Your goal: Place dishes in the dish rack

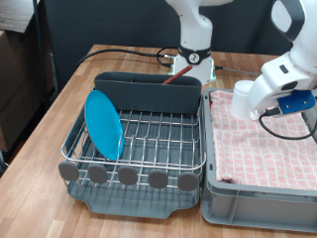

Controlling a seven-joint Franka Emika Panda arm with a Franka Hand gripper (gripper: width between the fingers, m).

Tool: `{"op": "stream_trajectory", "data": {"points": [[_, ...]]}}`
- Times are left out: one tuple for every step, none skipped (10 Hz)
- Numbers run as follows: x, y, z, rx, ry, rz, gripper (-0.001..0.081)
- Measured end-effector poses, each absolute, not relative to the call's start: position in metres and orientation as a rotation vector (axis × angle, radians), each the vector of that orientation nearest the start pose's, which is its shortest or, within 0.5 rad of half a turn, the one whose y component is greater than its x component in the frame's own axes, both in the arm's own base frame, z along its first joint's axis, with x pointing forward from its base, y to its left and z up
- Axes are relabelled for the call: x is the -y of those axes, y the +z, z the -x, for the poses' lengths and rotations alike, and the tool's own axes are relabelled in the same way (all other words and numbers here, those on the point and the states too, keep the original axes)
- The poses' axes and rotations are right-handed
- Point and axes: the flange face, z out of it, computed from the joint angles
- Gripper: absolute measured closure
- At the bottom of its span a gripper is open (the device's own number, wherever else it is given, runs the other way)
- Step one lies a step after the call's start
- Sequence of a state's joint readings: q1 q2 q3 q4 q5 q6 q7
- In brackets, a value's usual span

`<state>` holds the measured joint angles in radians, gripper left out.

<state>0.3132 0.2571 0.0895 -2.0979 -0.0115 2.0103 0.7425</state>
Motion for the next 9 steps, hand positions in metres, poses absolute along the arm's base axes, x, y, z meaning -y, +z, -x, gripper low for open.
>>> {"op": "stream_trajectory", "data": {"points": [[-0.209, 0.272, -0.494, -0.542, 0.498, 3.234, 0.0003], [-0.209, 0.269, -0.493, -0.541, 0.505, 3.234, 0.0003], [-0.208, 0.267, -0.492, -0.535, 0.515, 3.233, 0.0003], [-0.207, 0.264, -0.491, -0.531, 0.527, 3.231, 0.0003], [-0.204, 0.261, -0.49, -0.529, 0.539, 3.231, 0.0003], [-0.2, 0.258, -0.489, -0.528, 0.552, 3.231, 0.0003], [-0.195, 0.255, -0.487, -0.531, 0.568, 3.232, 0.0003], [-0.19, 0.252, -0.485, -0.531, 0.583, 3.232, 0.0003], [-0.185, 0.248, -0.483, -0.526, 0.599, 3.233, 0.0003]]}}
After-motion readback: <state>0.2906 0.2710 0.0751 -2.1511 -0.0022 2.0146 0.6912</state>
